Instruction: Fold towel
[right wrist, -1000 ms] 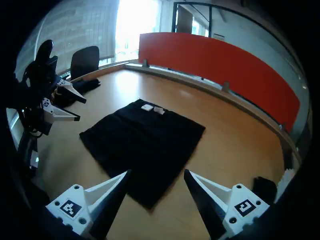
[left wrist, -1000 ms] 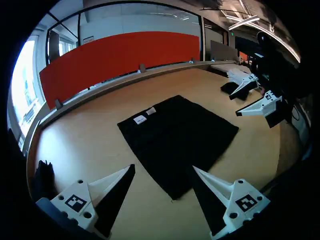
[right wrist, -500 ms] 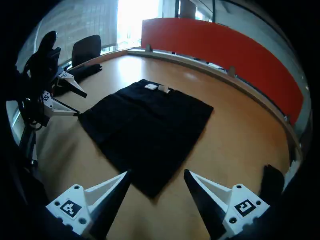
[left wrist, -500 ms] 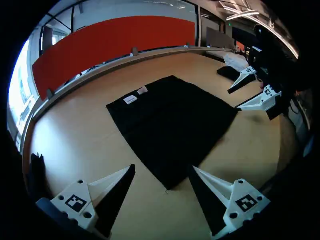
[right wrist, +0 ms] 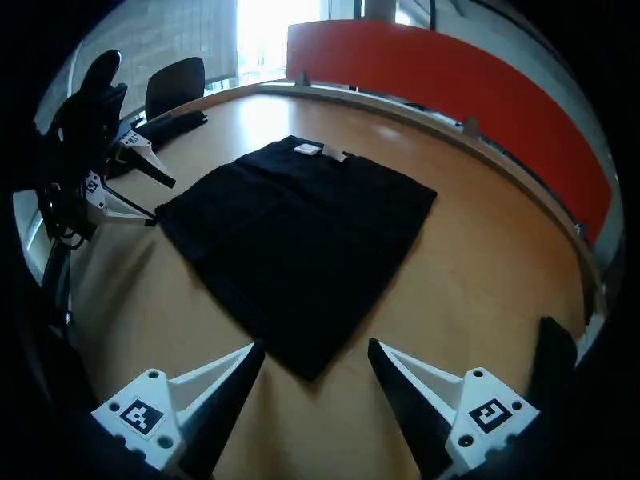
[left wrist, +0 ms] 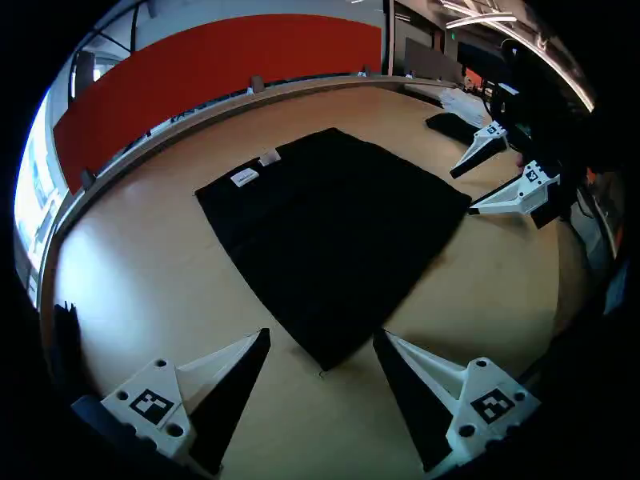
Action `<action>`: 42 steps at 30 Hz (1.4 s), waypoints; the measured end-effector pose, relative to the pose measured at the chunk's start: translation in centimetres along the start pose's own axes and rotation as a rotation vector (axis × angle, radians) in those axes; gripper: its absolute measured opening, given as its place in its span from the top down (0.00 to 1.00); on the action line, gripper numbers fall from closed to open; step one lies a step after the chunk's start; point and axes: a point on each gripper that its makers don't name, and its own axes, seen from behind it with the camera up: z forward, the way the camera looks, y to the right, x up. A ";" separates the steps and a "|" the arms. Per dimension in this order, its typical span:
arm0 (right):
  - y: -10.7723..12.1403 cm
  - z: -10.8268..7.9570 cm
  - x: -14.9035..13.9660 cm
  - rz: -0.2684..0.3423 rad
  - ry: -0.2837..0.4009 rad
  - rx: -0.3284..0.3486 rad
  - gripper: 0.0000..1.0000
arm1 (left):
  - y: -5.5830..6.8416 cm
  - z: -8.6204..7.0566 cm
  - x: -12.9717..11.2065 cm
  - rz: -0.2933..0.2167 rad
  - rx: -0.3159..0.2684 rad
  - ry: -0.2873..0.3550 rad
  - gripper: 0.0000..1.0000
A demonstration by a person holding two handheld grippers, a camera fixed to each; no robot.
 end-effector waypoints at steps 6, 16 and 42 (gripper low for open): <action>0.2 0.0 -0.3 -0.003 -0.010 0.005 0.00 | 0.1 0.3 -0.7 -0.002 -0.007 -0.031 0.05; -0.2 0.0 -0.6 0.002 -0.024 0.026 0.05 | 0.3 0.4 -0.8 -0.015 -0.013 -0.048 0.05; -0.9 0.0 -0.5 -0.007 -0.025 0.054 0.64 | 0.3 0.3 -0.7 -0.036 0.006 -0.061 0.49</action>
